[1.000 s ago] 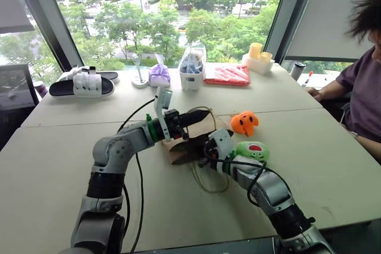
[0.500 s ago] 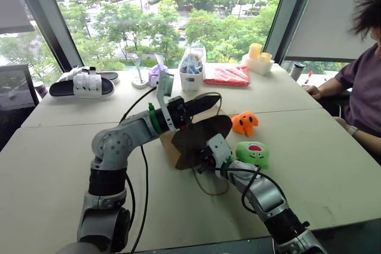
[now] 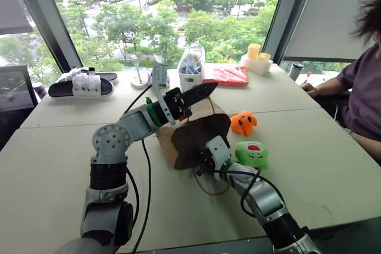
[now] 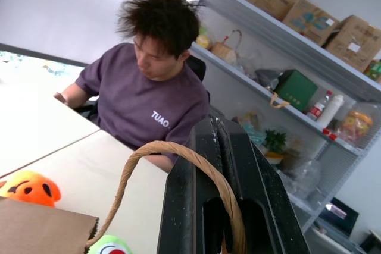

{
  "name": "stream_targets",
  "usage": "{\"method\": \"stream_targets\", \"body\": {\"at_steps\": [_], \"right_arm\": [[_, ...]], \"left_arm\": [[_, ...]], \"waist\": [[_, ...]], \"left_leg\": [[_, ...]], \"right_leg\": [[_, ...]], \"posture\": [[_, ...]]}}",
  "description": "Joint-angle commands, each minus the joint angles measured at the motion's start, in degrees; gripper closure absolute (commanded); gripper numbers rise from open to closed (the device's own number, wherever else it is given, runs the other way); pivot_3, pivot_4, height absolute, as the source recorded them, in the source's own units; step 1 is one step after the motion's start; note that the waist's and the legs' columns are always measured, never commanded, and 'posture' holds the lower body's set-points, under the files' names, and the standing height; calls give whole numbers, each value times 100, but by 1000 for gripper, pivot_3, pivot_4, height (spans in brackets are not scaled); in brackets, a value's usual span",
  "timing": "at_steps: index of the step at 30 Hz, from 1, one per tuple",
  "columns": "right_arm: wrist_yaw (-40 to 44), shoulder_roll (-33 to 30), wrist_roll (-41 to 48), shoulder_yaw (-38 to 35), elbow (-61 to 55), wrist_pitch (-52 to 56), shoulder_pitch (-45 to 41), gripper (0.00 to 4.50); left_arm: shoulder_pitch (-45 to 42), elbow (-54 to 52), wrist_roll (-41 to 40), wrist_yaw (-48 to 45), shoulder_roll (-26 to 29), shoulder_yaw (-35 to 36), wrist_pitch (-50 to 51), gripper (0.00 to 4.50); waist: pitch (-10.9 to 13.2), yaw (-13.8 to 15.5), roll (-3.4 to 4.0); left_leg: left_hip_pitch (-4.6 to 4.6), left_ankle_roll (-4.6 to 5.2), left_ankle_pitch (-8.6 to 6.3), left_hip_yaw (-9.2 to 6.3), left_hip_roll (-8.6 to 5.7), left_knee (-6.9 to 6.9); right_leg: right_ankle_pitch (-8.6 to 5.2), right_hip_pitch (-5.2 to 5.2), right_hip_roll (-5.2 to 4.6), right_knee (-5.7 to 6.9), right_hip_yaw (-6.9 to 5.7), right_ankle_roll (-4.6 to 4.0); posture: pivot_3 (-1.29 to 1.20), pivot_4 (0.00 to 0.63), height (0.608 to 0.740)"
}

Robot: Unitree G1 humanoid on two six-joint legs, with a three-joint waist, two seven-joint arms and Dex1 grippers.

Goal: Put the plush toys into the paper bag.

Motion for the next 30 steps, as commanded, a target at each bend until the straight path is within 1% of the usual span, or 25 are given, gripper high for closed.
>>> {"method": "stream_targets", "body": {"at_steps": [1,4,8,9,11,12,16,18,19,21,24,26,28,30], "right_arm": [[160,141,299,-268,-668,-494,154,4500],[292,205,526,-436,-1123,-836,353,4500],[532,-158,1187,-715,-2679,-81,984,4500],[557,-291,1372,-808,-3036,212,1089,4241],[485,-482,1711,-1089,-3598,711,1120,3549],[424,-526,1962,-1313,-3819,927,1073,3121],[46,-457,2826,-2201,-4185,1472,874,1040],[-75,-690,3005,-2899,-4064,1584,923,40],[-93,-828,3038,-3122,-3993,1625,970,8],[-231,-1239,2566,-3295,-3524,1599,1114,8],[-331,-1659,2007,-3028,-2615,1547,1169,8],[-286,-1668,1871,-2805,-2233,1451,1084,8],[-191,-1360,1973,-2734,-1683,1298,933,8],[-104,-1282,1756,-2533,-1135,1082,906,8]], "left_arm": [[-39,112,163,-67,15,-18,-228,4469],[-68,272,238,-106,-20,-22,-271,4469],[-111,464,406,-262,-12,-131,-344,4469],[-112,503,435,-303,-3,-145,-359,4498],[-91,573,495,-392,11,-163,-374,4500],[-77,589,502,-422,6,-168,-364,4500],[-37,589,578,-526,-8,-229,-358,4500],[-28,574,576,-561,-26,-247,-347,4500],[-27,572,572,-573,-32,-251,-344,4500],[-7,628,627,-693,-17,-291,-385,4500],[16,679,729,-815,-36,-343,-443,4500],[19,674,762,-818,-66,-348,-451,4500],[34,671,793,-810,-80,-345,-446,4500],[62,656,829,-789,-102,-346,-448,4500]], "waist": [[1,2,0],[1,2,0],[1,25,0],[1,26,0],[1,22,-1],[1,14,-1],[1,18,-1],[1,27,-1],[1,47,-1],[0,56,-2],[0,34,-3],[0,17,-3],[0,-22,-2],[0,-24,-1]], "left_leg": [[-1,0,0,0,0,0],[-3,-1,0,0,-1,0],[-6,-1,0,-5,-1,-1],[-6,-1,0,-6,-2,-1],[-12,-1,0,-5,-4,3],[-13,-1,0,-5,-4,4],[-6,0,0,-5,0,3],[-6,0,0,-7,0,2],[-7,0,0,-6,0,2],[-15,0,0,-6,-5,4],[-17,1,0,4,-10,5],[-14,1,0,5,-9,3],[-7,2,0,6,-4,-1],[0,2,0,9,5,-4]], "right_leg": [[0,0,0,-1,0,0],[0,-2,0,-2,0,0],[0,-1,0,-2,-1,1],[0,-1,-1,-3,0,1],[0,-2,-2,-8,0,1],[0,-2,-2,-8,0,1],[1,0,1,-3,0,-1],[0,1,1,-3,0,-1],[0,2,1,-4,0,-2],[0,3,-4,-12,0,-1],[0,3,-9,-16,3,-1],[0,2,-8,-13,4,-2],[0,-1,-4,-7,5,-2],[1,0,7,-4,11,-2]], "posture": [[0,150,740],[0,150,740],[0,150,740],[0,150,740],[0,150,740],[0,150,740],[0,150,740],[0,150,740],[0,150,740],[0,150,740],[0,150,740],[0,150,740],[0,150,740],[0,150,740]]}}
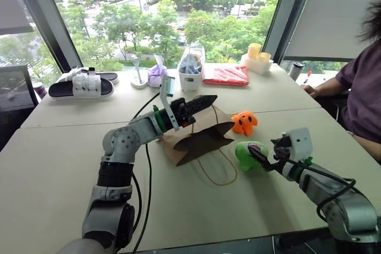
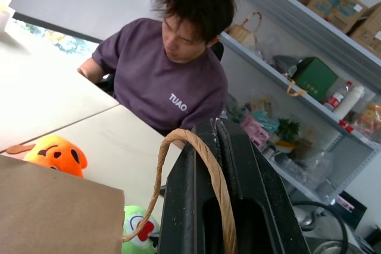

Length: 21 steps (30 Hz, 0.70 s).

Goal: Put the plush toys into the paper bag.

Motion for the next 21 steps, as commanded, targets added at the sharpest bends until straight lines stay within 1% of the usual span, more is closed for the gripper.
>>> {"method": "stream_targets", "body": {"at_steps": [1,3,6,13,14,17,19,21], "right_arm": [[188,10,-256,308,610,-390,-105,8],[209,-24,-377,429,797,-432,-107,8],[257,-12,-386,409,805,-492,-143,829],[330,-100,-308,271,569,-409,-99,4208],[310,-108,-285,192,479,-424,-88,4493],[410,-149,5,-117,25,-402,-75,4493],[582,-181,807,-548,-609,19,-176,4493],[722,-291,1502,-795,-1108,497,-256,4493]], "left_arm": [[30,-122,66,-37,1,-8,-110,4500],[75,-190,99,-47,29,-13,-107,4500],[136,-179,146,-97,62,16,-155,4500],[140,-183,112,-43,5,68,-175,4500],[114,-171,89,-34,-9,90,-173,4500],[18,-143,17,-12,-41,169,-170,4500],[-113,-92,-75,17,-59,274,-155,4500],[-219,-35,-154,38,-76,357,-130,4500]], "waist": [[-1,20,1],[-1,35,2],[-2,48,-2],[-2,44,-2],[-2,46,-2],[-2,55,-1],[0,54,0],[1,54,0]], "left_leg": [[2,0,0,0,0,0],[3,0,0,0,0,3],[3,-1,0,-1,-1,7],[7,-1,0,-2,-1,6],[7,-1,0,-2,-1,6],[6,-1,0,-2,-1,5],[3,-1,0,-2,-1,6],[-2,-1,0,-4,-1,7]], "right_leg": [[0,0,1,2,0,0],[0,3,1,2,1,0],[0,9,1,-1,1,0],[0,11,1,0,1,0],[0,11,1,-1,1,0],[0,10,1,-1,1,0],[0,10,0,-2,1,0],[0,7,0,-3,1,1]], "posture": [[0,150,740],[0,150,740],[0,150,740],[0,150,740],[0,150,740],[0,150,740],[0,150,740],[0,150,740]]}}
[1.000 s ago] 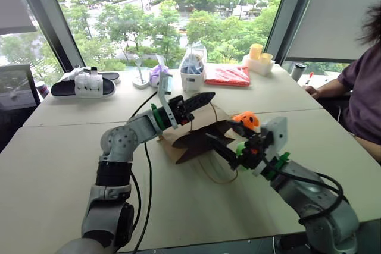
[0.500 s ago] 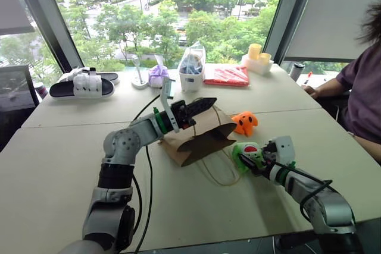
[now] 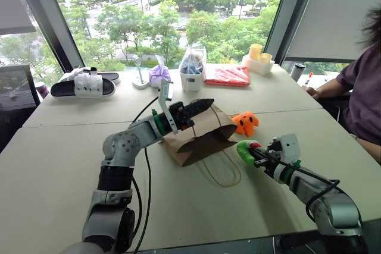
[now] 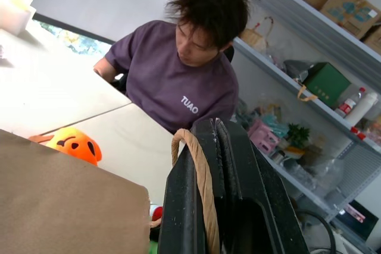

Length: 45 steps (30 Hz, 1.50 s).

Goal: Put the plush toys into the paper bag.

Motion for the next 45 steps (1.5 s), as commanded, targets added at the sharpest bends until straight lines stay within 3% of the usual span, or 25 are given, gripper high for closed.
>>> {"method": "stream_targets", "body": {"at_steps": [1,3,11,15,23,26,32,33,38,45], "right_arm": [[265,-301,1244,-453,-1114,700,-298,4493],[232,-397,1542,-350,-1305,986,-473,4493],[119,-289,1022,835,-736,882,-1335,4493],[174,-285,196,1744,24,567,-1768,4493],[149,50,-695,2262,1157,37,-2450,4493],[146,244,-824,2246,1276,-111,-2568,3273],[139,392,-877,2089,1054,-117,-2511,221],[171,397,-830,2044,945,-131,-2473,41],[579,155,-63,1440,-88,237,-1966,41],[821,-230,2168,-624,-855,1105,-1297,41]], "left_arm": [[-334,-35,-264,-6,-38,222,-13,4500],[-400,25,-283,-70,-35,210,36,4500],[-602,196,-218,-284,-38,100,45,4500],[-638,168,-276,-265,-110,151,31,4500],[-536,-50,-588,-110,-166,294,208,4500],[-572,12,-582,260,-275,439,84,4500],[-722,215,-632,543,-363,617,19,4500],[-739,235,-630,568,-382,627,15,4500],[-796,342,-576,647,-427,658,-31,4500],[-756,355,-583,629,-356,665,-25,4500]], "waist": [[0,-1,0],[-1,-13,-1],[0,-6,-1],[-1,-10,-1],[-1,-27,-1],[-1,-19,-1],[-1,-8,-1],[-1,-6,-1],[-1,-1,-1],[0,2,-1]], "left_leg": [[0,0,0,-2,0,1],[2,0,0,-4,0,-1],[3,2,-1,-2,1,-2],[-6,1,-1,-1,0,1],[-18,-1,1,-1,0,0],[-17,-2,1,-4,0,-3],[-20,-3,1,-4,-1,0],[-20,-3,2,-3,-1,0],[-25,-3,1,-9,-2,-2],[-23,-2,1,-8,-2,0]], "right_leg": [[0,0,0,2,-1,0],[0,2,0,0,-2,0],[0,1,2,0,-2,0],[0,-7,1,-1,-2,0],[1,-26,1,3,-1,-1],[1,-27,1,4,-2,-1],[1,-26,1,3,-2,-1],[1,-26,1,3,-2,-1],[1,-26,1,0,-3,0],[1,-22,1,0,-3,0]], "posture": [[0,150,740],[0,150,740],[0,150,740],[0,150,740],[0,150,740],[0,150,740],[0,150,740],[0,150,740],[0,150,740],[0,150,740]]}}
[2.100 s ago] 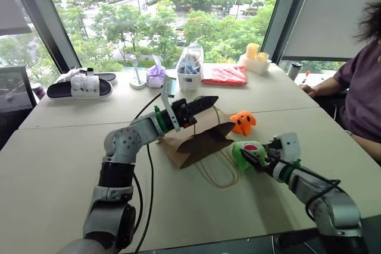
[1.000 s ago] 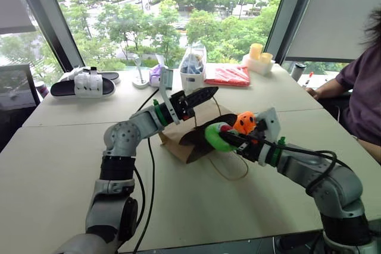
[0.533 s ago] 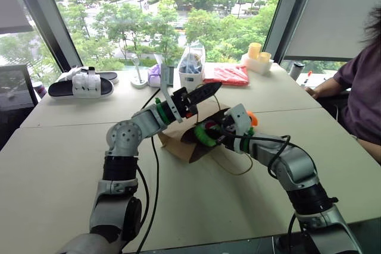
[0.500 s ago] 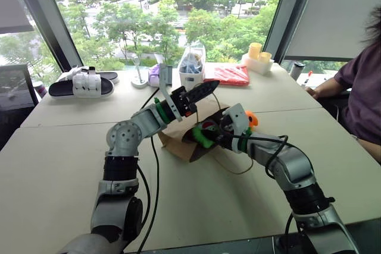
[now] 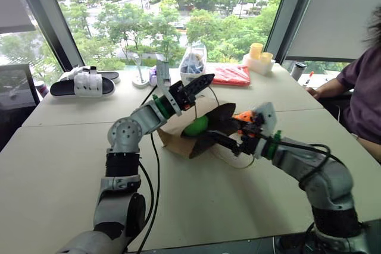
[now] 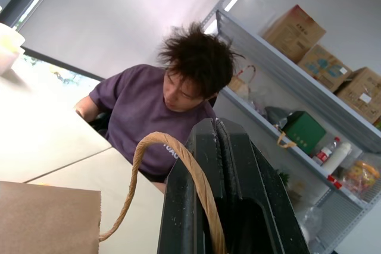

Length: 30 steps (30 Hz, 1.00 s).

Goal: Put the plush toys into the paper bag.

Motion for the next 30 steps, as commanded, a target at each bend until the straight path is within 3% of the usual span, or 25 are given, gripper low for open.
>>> {"method": "stream_targets", "body": {"at_steps": [1,2,8,13,23,26,30], "right_arm": [[89,-239,1213,-1117,-203,274,116,41],[73,-288,1389,-1243,-169,319,143,41],[-595,-65,165,-1384,2094,-1286,-751,41],[-1265,-87,-1861,-4,4233,-2258,-1648,41],[-1640,436,-3517,1012,8250,-3504,-3363,41],[-1599,490,-3562,913,8742,-3759,-3488,876],[-1510,483,-3648,888,8992,-3929,-3584,2802]], "left_arm": [[-89,-86,-105,-38,39,69,-39,4500],[-87,-83,-113,-38,42,72,-35,4500],[-6,-155,-111,-72,67,16,26,4500],[123,-305,-133,-53,119,5,96,4500],[259,-539,-156,113,97,24,70,4500],[296,-613,-175,170,138,68,68,4500],[334,-643,-204,211,154,73,65,4500]], "waist": [[0,1,0],[0,0,0],[0,-44,0],[-1,-43,3],[-1,-37,3],[-1,-41,3],[-1,-59,2]], "left_leg": [[1,0,0,0,0,0],[1,1,0,0,0,0],[14,2,0,11,1,1],[22,1,1,21,3,-4],[-5,-48,27,18,1,-6],[-5,-48,27,17,0,-7],[0,-48,28,17,1,-4]], "right_leg": [[0,1,0,0,0,0],[0,3,0,0,0,0],[0,9,2,3,5,0],[1,4,2,9,12,-2],[3,-14,-1,1,12,-3],[4,-12,-1,0,12,-2],[5,-6,-1,0,12,-1]], "posture": [[0,150,740],[0,150,740],[0,150,740],[0,150,740],[0,150,740],[0,150,740],[0,150,740]]}}
